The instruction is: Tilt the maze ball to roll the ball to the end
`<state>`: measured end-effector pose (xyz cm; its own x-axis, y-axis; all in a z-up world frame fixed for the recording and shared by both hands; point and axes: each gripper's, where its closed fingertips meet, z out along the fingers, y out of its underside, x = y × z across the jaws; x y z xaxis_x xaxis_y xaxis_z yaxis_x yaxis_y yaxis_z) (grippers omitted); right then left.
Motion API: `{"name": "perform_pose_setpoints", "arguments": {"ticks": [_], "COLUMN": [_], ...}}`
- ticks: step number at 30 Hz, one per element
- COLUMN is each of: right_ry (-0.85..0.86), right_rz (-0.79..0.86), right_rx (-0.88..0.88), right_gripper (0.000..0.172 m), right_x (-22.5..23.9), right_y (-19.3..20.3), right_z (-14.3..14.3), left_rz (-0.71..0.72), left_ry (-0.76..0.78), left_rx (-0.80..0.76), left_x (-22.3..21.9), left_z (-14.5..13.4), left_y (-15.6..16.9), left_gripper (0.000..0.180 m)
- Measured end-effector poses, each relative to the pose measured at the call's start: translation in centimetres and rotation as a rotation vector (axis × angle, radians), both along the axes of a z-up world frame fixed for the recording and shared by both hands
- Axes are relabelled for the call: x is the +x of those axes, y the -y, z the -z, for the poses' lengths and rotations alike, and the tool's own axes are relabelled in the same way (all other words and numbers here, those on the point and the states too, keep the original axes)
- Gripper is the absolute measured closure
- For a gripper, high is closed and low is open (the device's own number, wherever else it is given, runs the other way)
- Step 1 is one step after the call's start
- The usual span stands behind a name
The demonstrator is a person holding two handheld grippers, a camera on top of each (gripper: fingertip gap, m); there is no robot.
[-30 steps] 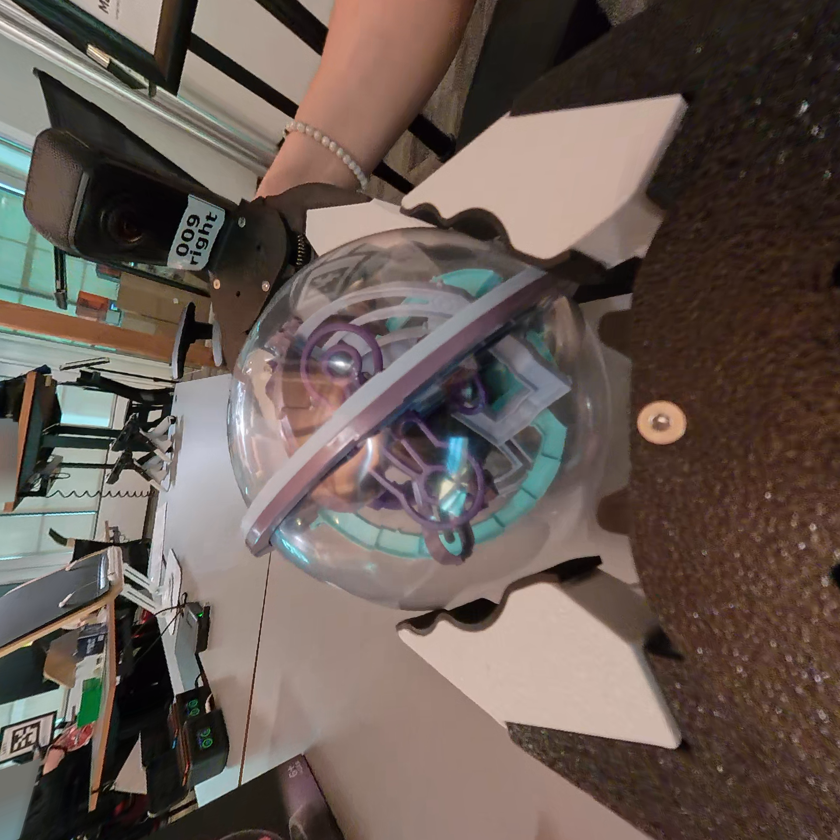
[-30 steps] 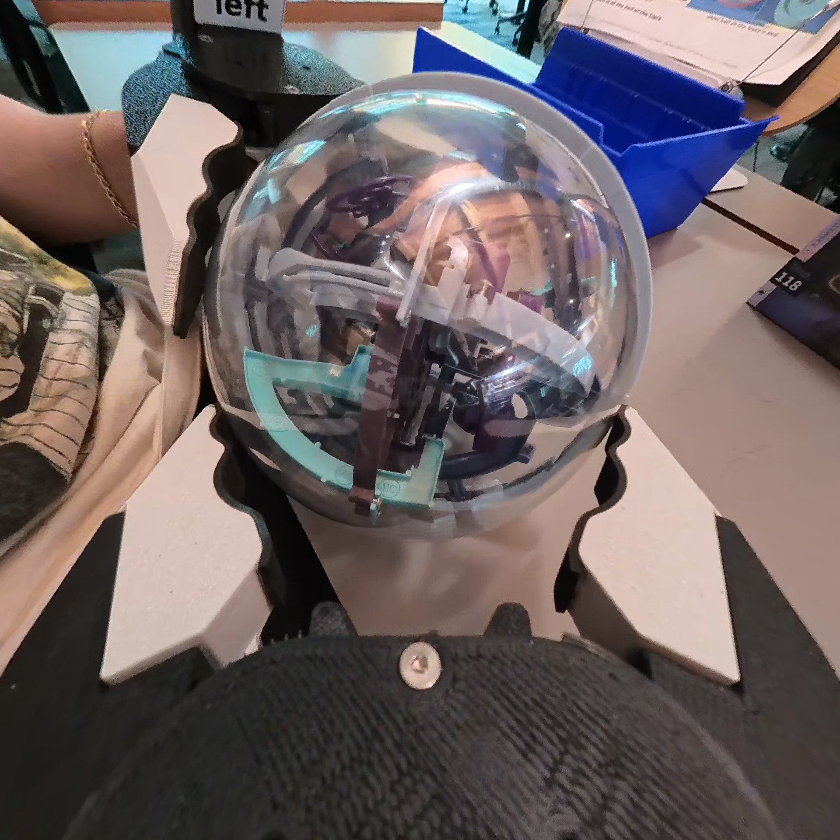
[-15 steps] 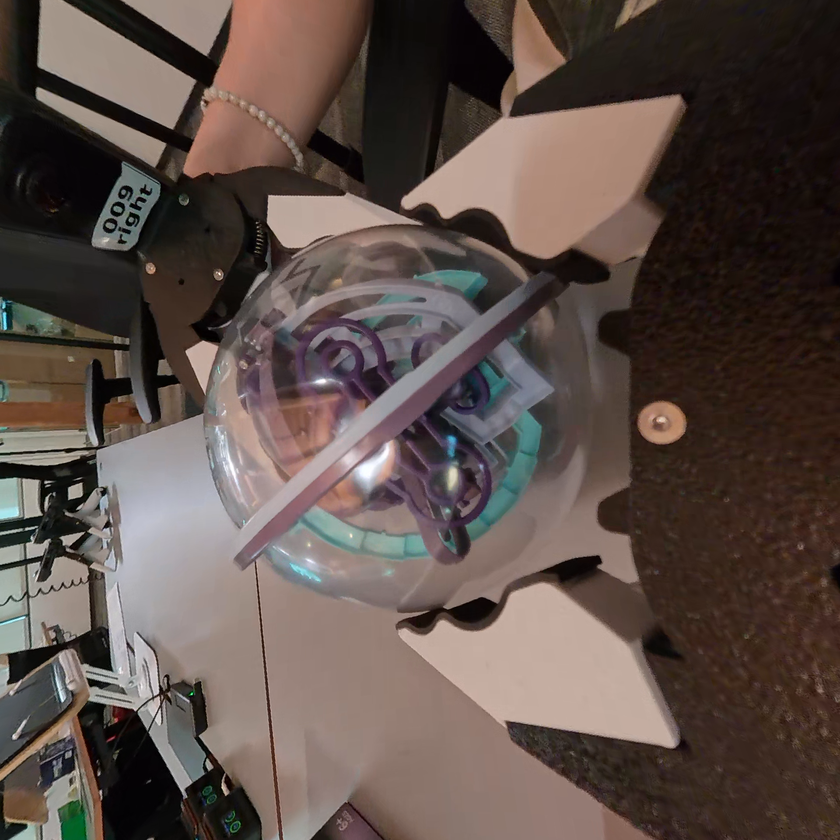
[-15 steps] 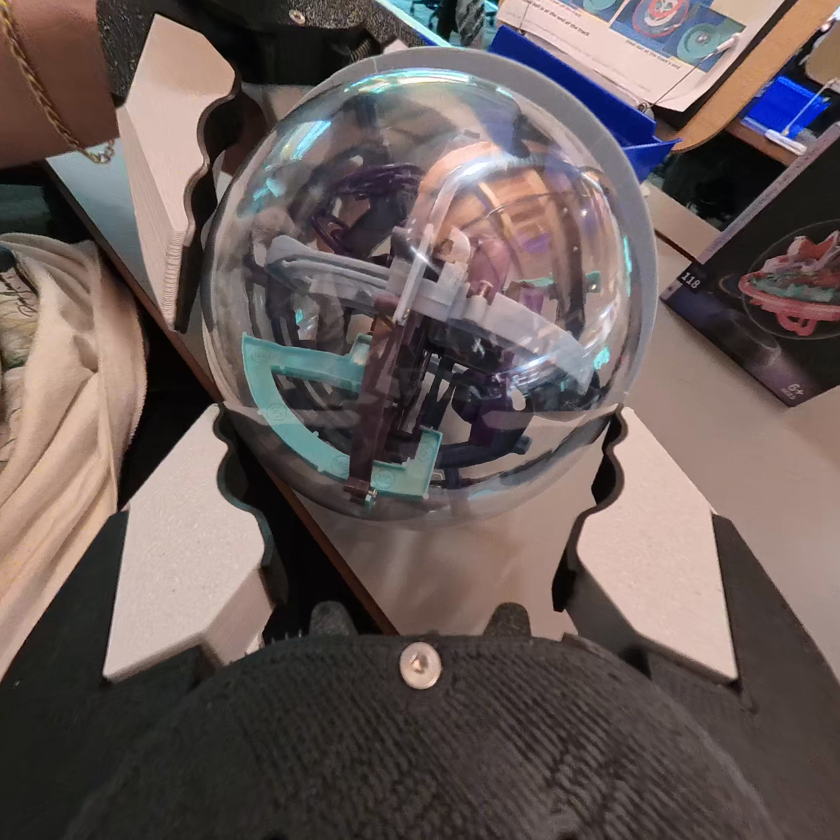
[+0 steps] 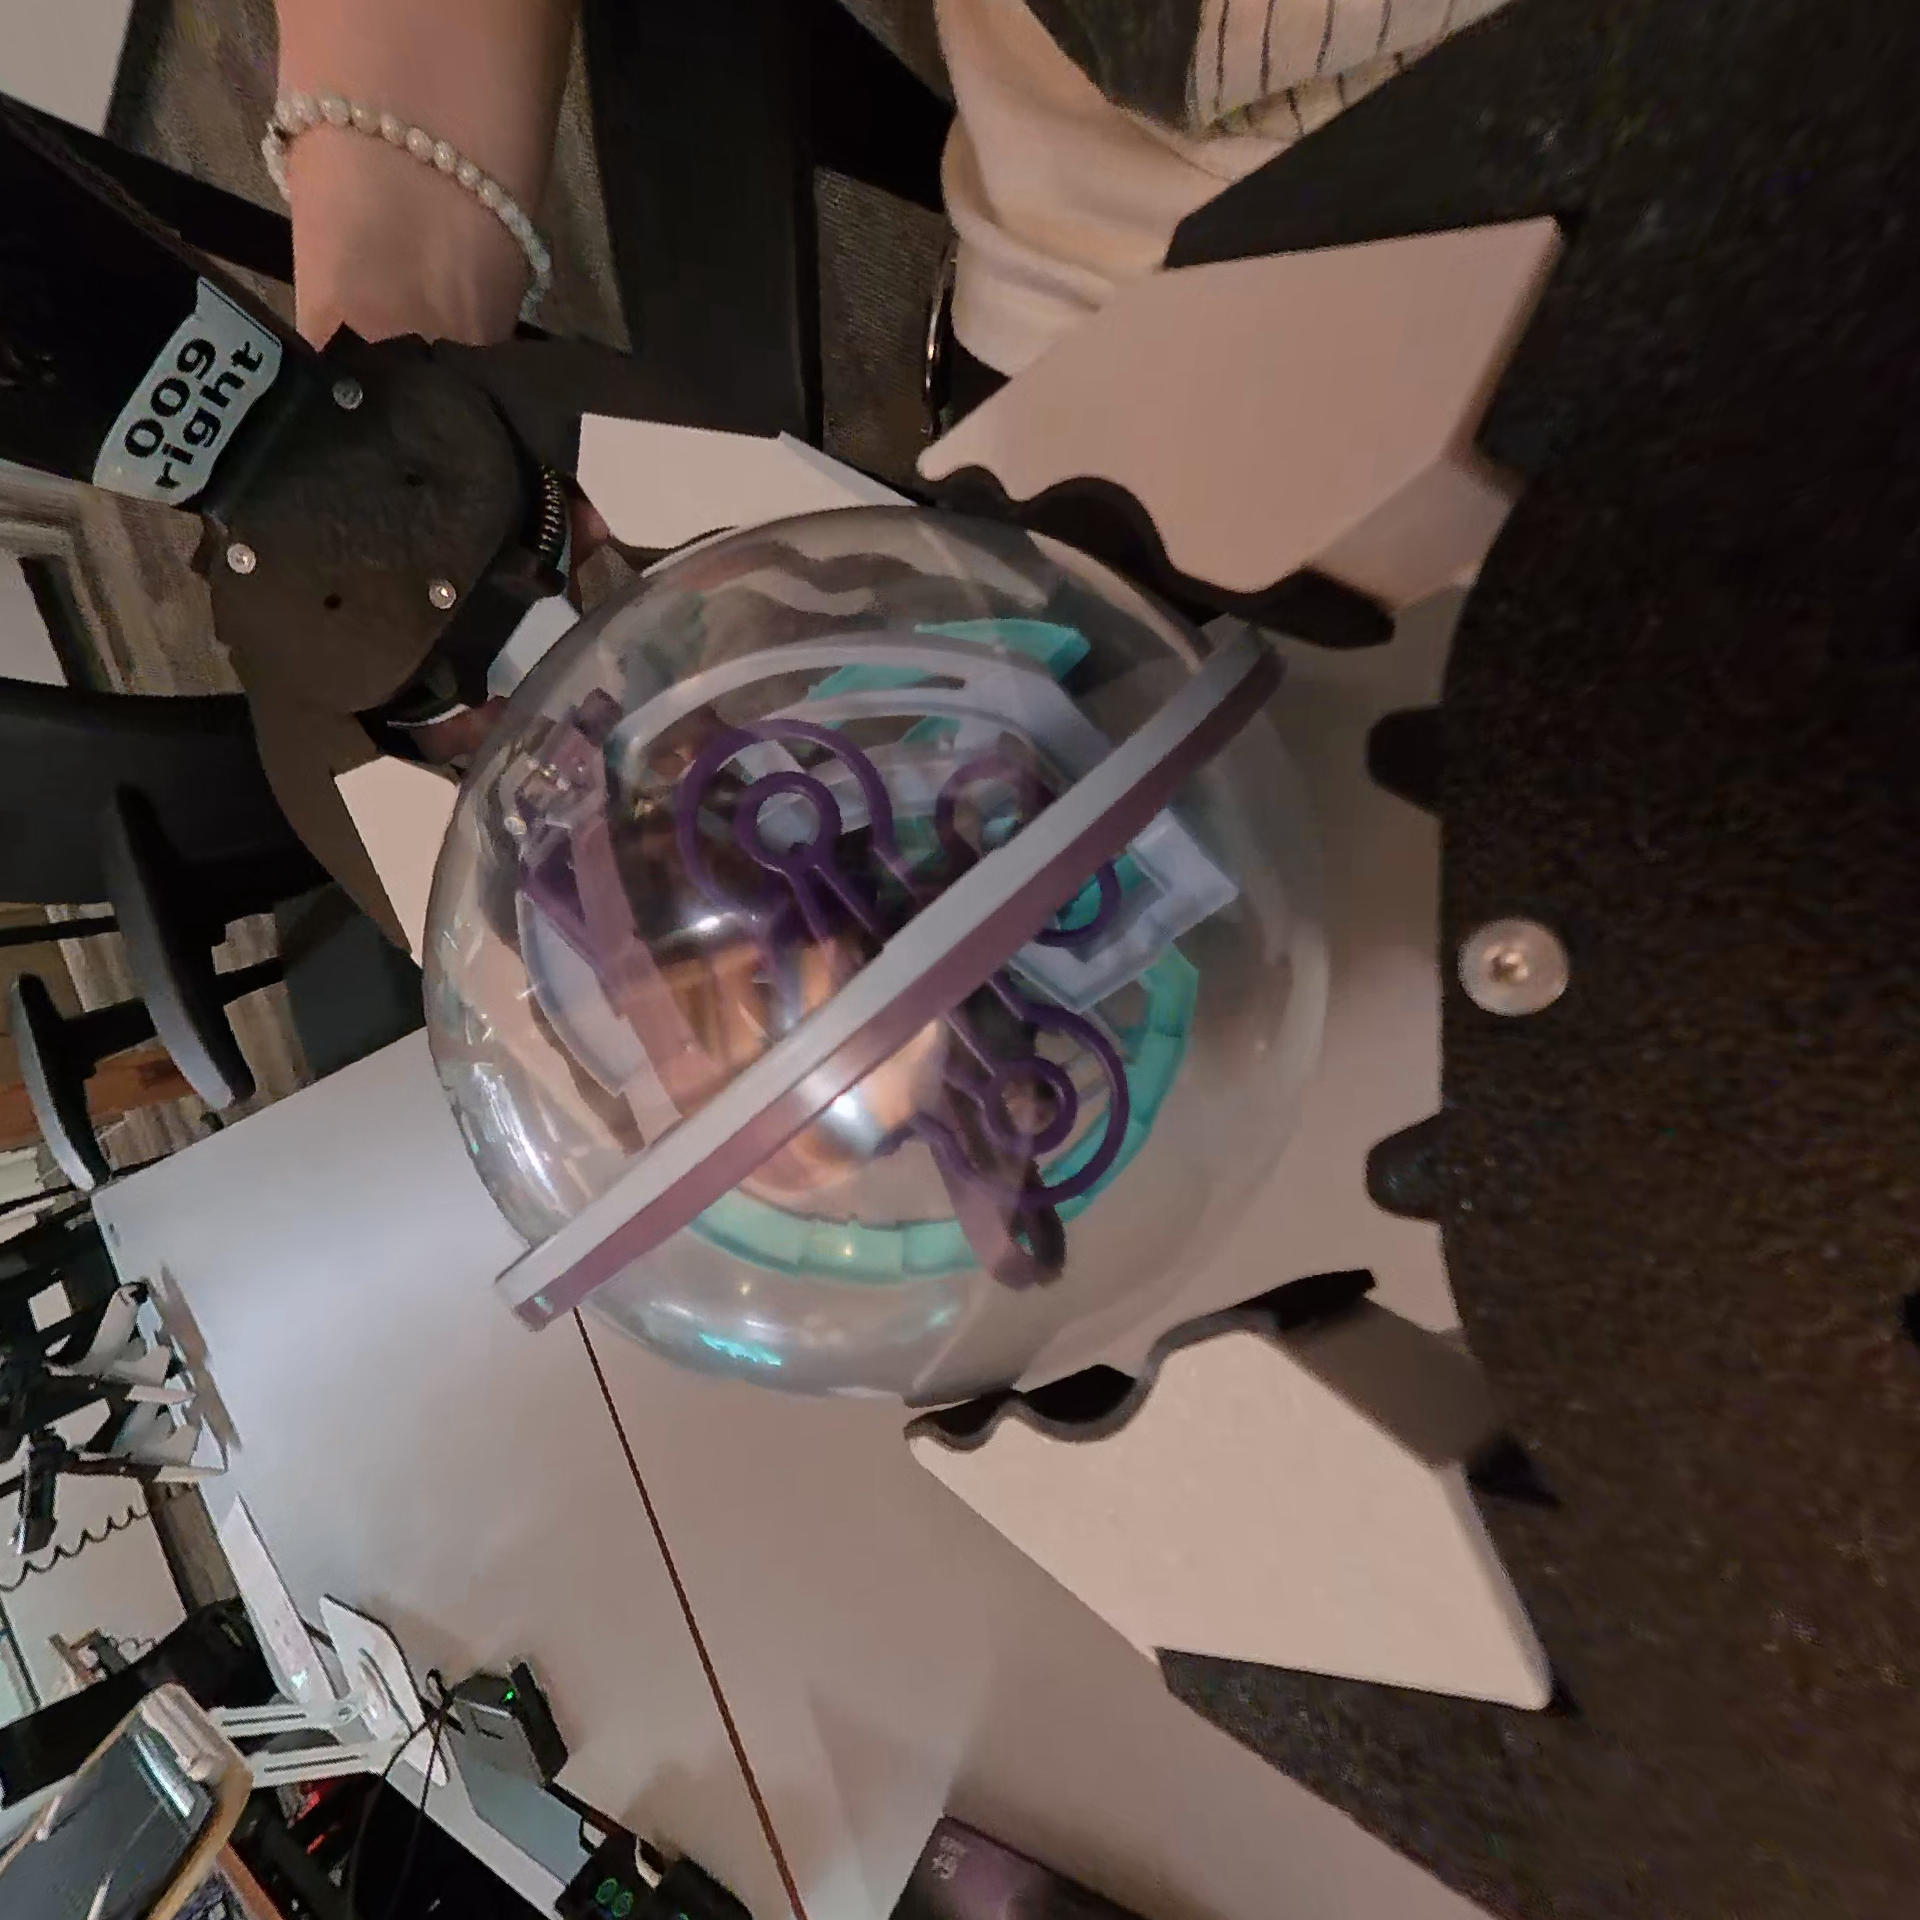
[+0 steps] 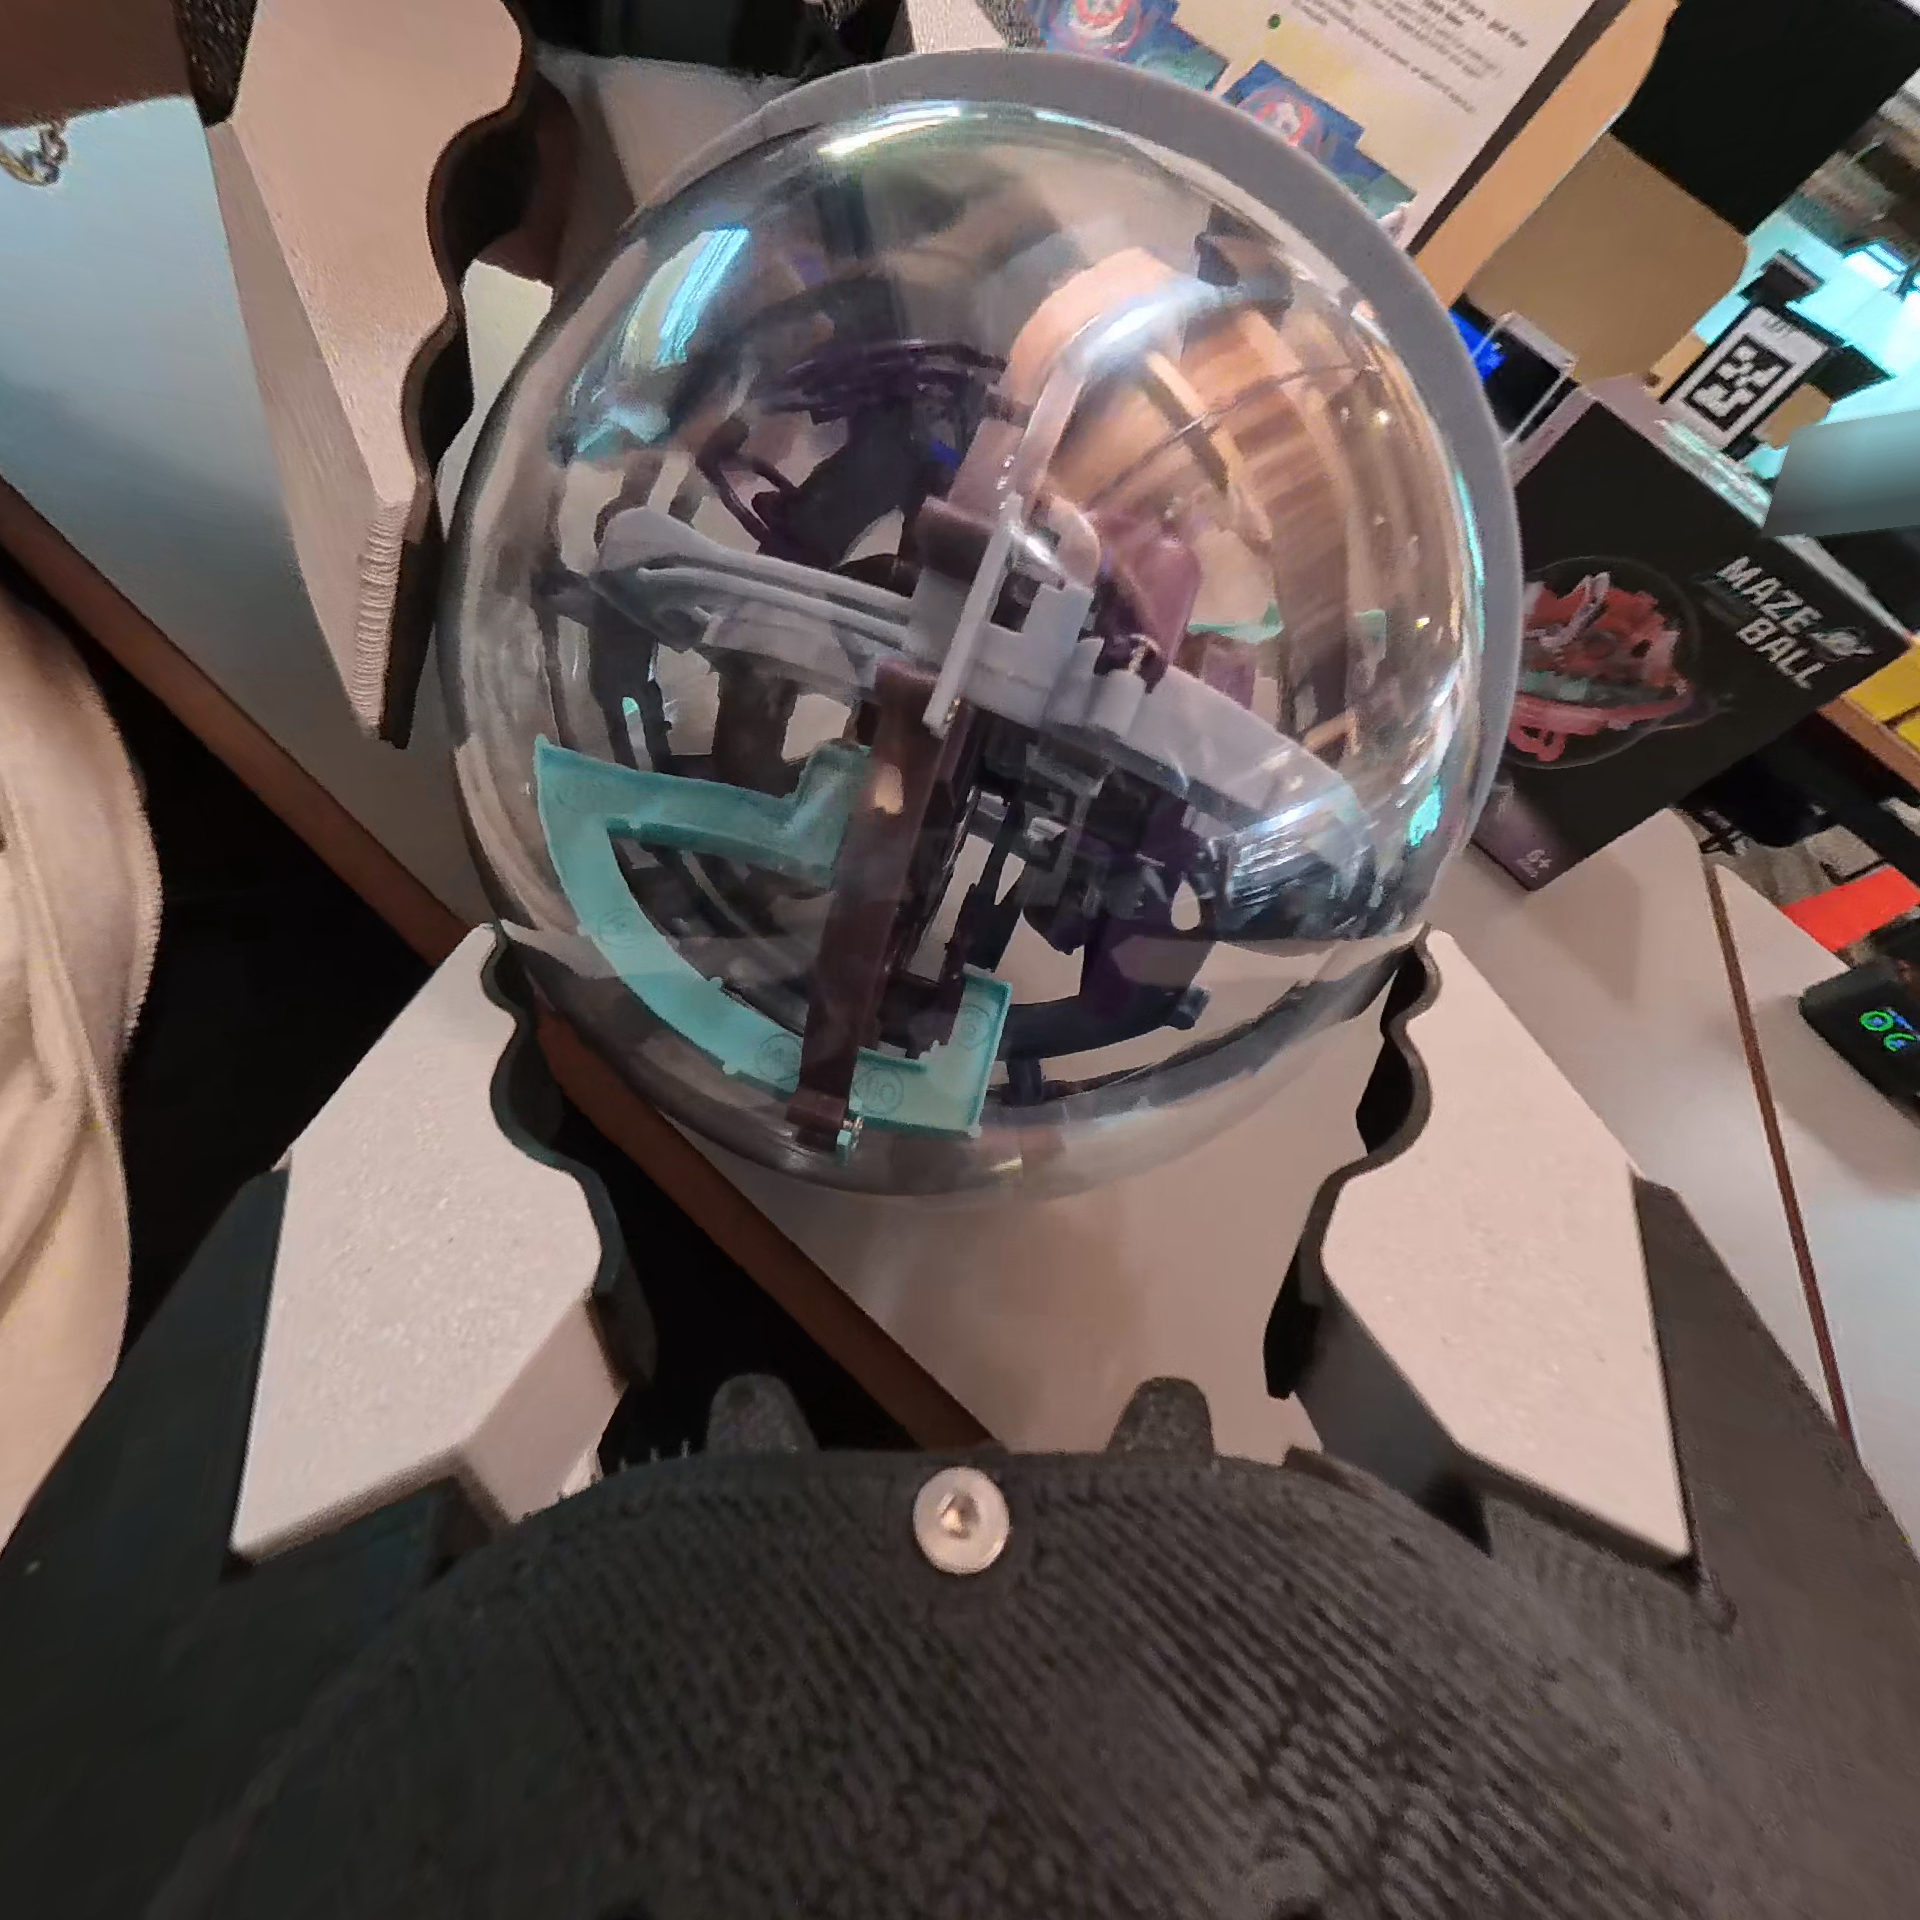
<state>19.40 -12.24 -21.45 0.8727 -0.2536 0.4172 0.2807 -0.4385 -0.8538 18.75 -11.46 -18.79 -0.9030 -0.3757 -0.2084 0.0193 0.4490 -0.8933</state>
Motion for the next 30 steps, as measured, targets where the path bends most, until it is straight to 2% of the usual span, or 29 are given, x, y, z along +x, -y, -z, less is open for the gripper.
{"name": "perform_pose_setpoints", "arguments": {"ticks": [6,10,14,23,30], "right_ry": [-0.045,-0.037,-0.067,-0.056,-0.065], "right_rz": [0.048,0.003,-0.048,-0.154,-0.243], "right_rx": [0.033,0.053,0.067,-0.032,-0.094], "right_gripper": [0.017,0.017,0.017,0.017,0.017], "right_x": [0.8,1.1,1.3,1.0,-0.4], "right_y": [-1.5,-3.6,-6.5,-13.4,-19.1], "right_z": [0.7,0.4,0.4,0.3,0.5], "left_rz": [0.012,-0.026,-0.072,-0.197,-0.303], "left_ry": [0.052,-0.002,-0.028,-0.127,-0.133], "left_rx": [0.072,0.112,0.117,0.157,0.127], "left_x": [0.5,1.0,1.4,1.0,-0.5], "left_z": [-0.6,-0.2,-0.2,0.8,0.8], "left_y": [-1.0,-3.2,-6.0,-13.5,-19.2], "left_gripper": [0.024,0.024,0.024,0.024,0.024]}}
